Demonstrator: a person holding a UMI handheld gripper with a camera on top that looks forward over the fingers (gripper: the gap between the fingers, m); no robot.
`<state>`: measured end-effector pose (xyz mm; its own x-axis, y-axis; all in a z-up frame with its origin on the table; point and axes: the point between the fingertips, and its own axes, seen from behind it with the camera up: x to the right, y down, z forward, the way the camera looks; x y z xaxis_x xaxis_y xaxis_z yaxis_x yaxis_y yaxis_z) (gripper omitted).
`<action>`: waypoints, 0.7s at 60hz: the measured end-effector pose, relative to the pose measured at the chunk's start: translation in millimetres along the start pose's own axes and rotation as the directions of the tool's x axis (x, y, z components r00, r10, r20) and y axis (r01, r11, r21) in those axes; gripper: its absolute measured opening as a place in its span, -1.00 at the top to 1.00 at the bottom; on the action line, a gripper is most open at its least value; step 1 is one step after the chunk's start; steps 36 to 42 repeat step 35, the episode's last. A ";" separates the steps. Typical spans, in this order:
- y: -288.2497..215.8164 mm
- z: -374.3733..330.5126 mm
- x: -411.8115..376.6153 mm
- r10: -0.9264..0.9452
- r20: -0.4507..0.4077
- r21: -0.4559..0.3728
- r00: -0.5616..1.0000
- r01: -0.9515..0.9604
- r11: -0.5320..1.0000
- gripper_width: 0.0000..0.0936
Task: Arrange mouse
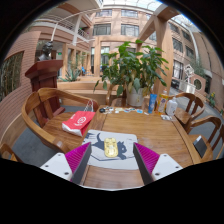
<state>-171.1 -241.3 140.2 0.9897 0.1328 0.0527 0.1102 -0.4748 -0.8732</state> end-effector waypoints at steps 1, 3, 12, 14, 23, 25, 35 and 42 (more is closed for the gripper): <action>0.0 -4.8 0.4 0.000 -0.002 0.002 1.000 0.000 1.000 -0.82; 0.8 -14.1 1.1 -0.001 -0.005 0.006 1.000 0.001 1.000 -0.82; 9.6 -46.1 0.1 0.009 0.006 0.007 1.000 -0.009 1.000 -0.82; 10.1 -51.6 1.6 0.008 0.002 0.014 1.000 -0.008 1.000 -0.82; 13.7 -67.1 1.2 -0.003 -0.001 0.023 1.000 0.003 1.000 -0.82; 14.0 -67.2 1.3 -0.006 -0.001 0.028 1.000 0.006 1.000 -0.83; 12.9 -74.7 1.8 -0.018 0.001 0.042 1.000 0.018 0.999 -0.82; 12.9 -74.7 1.8 -0.018 0.001 0.042 1.000 0.018 0.999 -0.82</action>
